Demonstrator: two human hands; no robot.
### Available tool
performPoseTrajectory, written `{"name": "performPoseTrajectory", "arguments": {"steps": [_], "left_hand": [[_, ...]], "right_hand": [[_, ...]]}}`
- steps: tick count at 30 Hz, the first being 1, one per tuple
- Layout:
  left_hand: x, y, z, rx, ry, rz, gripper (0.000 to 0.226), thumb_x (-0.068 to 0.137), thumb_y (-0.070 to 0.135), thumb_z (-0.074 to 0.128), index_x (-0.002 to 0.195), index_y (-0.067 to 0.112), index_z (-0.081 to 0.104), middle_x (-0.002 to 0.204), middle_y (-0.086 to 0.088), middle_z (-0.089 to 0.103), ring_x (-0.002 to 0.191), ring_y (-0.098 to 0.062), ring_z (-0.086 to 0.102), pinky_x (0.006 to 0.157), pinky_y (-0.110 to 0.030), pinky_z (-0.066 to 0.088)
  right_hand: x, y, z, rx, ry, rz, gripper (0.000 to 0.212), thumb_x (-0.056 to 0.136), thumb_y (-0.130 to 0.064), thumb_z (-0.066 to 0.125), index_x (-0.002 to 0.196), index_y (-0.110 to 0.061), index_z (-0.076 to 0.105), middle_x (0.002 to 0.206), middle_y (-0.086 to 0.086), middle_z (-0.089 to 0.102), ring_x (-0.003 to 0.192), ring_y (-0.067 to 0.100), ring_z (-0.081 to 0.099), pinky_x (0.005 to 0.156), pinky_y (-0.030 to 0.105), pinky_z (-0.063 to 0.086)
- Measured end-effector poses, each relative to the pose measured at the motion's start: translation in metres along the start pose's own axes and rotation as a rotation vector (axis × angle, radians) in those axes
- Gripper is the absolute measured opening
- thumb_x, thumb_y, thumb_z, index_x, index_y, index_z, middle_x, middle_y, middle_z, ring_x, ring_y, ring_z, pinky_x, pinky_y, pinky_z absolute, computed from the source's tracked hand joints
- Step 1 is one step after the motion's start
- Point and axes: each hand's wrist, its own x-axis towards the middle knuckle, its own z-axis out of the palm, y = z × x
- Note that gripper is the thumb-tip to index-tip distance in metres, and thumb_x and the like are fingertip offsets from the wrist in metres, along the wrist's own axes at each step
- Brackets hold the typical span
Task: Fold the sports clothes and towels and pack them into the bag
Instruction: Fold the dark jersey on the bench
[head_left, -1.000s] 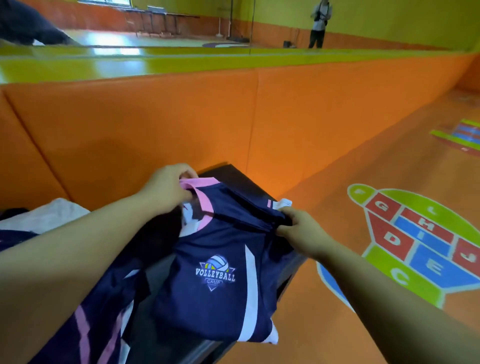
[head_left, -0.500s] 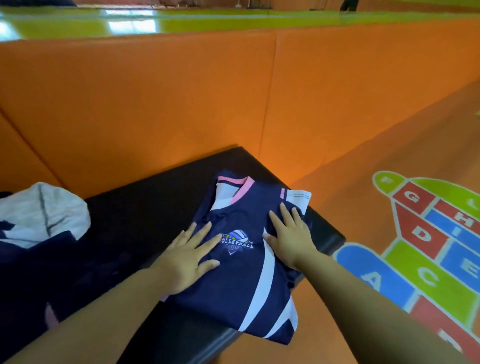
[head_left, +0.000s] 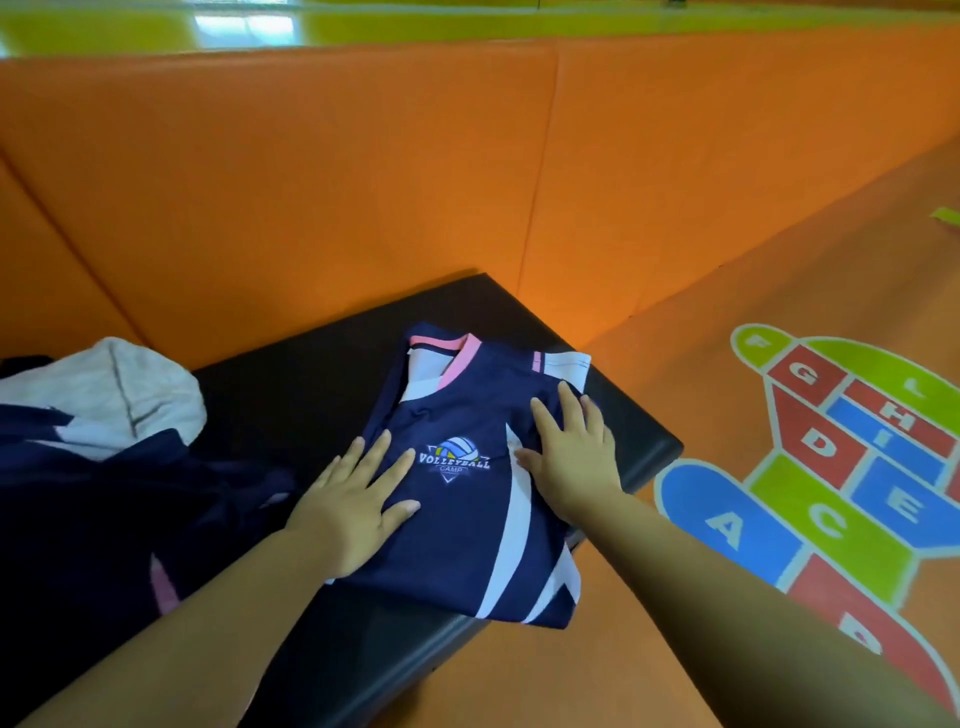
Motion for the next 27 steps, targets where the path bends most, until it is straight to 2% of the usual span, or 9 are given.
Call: {"name": "performPoseTrajectory", "arguments": {"steps": [4,6,9,12,15,17,20,23,27], "left_hand": [[-0.017,-0.004,-0.005,0.041,-0.043,-0.062,0.067,0.097,0.056,0.016,0.149,0.026,-0.015,0.157,-0.002,-0.023,0.146,-0.024,-0.016,0.118,-0.037,-0.003],[-0.023,-0.003,-0.005,0.033,-0.02,-0.046,0.066,0.098,0.054,0.019,0.151,0.023,-0.007,0.158,-0.007,-0.018,0.146,-0.027,-0.014,0.119,-0.039,0.0],[-0.037,0.003,-0.006,0.055,0.051,0.12,0.068,0.094,0.061,0.013,0.148,0.021,0.028,0.158,-0.012,0.014,0.143,-0.03,0.007,0.114,-0.049,0.027],[-0.052,0.003,0.009,-0.01,0.021,0.292,0.105,0.065,0.082,-0.02,0.149,0.026,0.008,0.154,0.006,-0.015,0.141,-0.017,-0.016,0.117,-0.033,-0.005],[-0.062,-0.003,0.014,-0.025,-0.012,0.302,0.11,0.056,0.089,-0.012,0.149,0.029,-0.007,0.149,0.011,-0.029,0.137,-0.011,-0.029,0.111,-0.023,-0.015],[-0.065,-0.005,0.012,-0.026,-0.052,0.319,0.118,0.05,0.093,-0.006,0.15,0.031,-0.005,0.149,0.012,-0.029,0.137,-0.01,-0.029,0.111,-0.022,-0.013],[-0.07,-0.002,0.004,-0.105,-0.085,0.271,0.106,0.063,0.091,0.018,0.151,0.032,0.01,0.157,0.012,-0.012,0.146,-0.011,-0.003,0.114,-0.021,0.01],[-0.078,0.005,-0.003,-0.077,-0.056,0.25,0.068,0.092,0.057,0.043,0.15,0.03,0.019,0.153,0.009,0.007,0.13,-0.013,0.04,0.101,-0.022,0.034],[-0.084,0.007,0.002,-0.016,-0.029,0.27,0.058,0.099,0.028,0.036,0.151,0.022,0.011,0.159,0.002,0.003,0.147,-0.016,0.008,0.112,-0.017,0.007]], "right_hand": [[-0.056,-0.011,0.021,0.096,0.107,-0.383,0.068,0.085,-0.058,0.045,0.135,-0.011,0.05,0.143,0.017,0.045,0.128,0.039,0.046,0.102,0.052,0.041],[-0.077,-0.007,0.038,0.025,0.031,-0.484,0.067,0.088,-0.061,0.043,0.135,-0.012,0.048,0.141,0.014,0.048,0.125,0.036,0.05,0.097,0.05,0.046],[-0.089,0.002,0.046,-0.046,-0.077,-0.51,0.084,0.086,-0.074,0.031,0.148,-0.018,0.024,0.157,0.008,0.024,0.143,0.03,0.024,0.108,0.053,0.034],[-0.09,0.001,0.037,-0.126,-0.244,-0.496,0.113,0.069,-0.077,0.045,0.148,-0.025,-0.017,0.157,0.0,-0.024,0.142,0.022,-0.026,0.118,0.043,-0.007],[-0.094,-0.001,0.036,-0.234,-0.213,-0.494,0.119,0.068,-0.059,0.068,0.152,-0.018,-0.005,0.159,0.007,-0.014,0.144,0.027,-0.016,0.118,0.048,0.003],[-0.096,-0.001,0.038,-0.263,-0.132,-0.483,0.11,0.057,-0.041,0.08,0.148,-0.013,0.026,0.154,0.017,0.028,0.142,0.033,0.027,0.107,0.052,0.037],[-0.093,0.004,0.034,-0.179,0.002,-0.495,0.088,0.052,-0.027,0.081,0.133,-0.015,0.05,0.125,0.019,0.055,0.112,0.036,0.058,0.091,0.041,0.051],[-0.096,0.005,0.022,-0.126,0.054,-0.523,0.063,0.066,-0.015,0.074,0.127,-0.016,0.057,0.107,0.007,0.061,0.093,0.029,0.061,0.084,0.039,0.054],[-0.101,0.004,0.004,-0.05,-0.016,-0.416,0.032,0.088,-0.011,0.047,0.119,-0.019,0.051,0.11,0.001,0.061,0.104,0.024,0.053,0.1,0.036,0.036]]}}
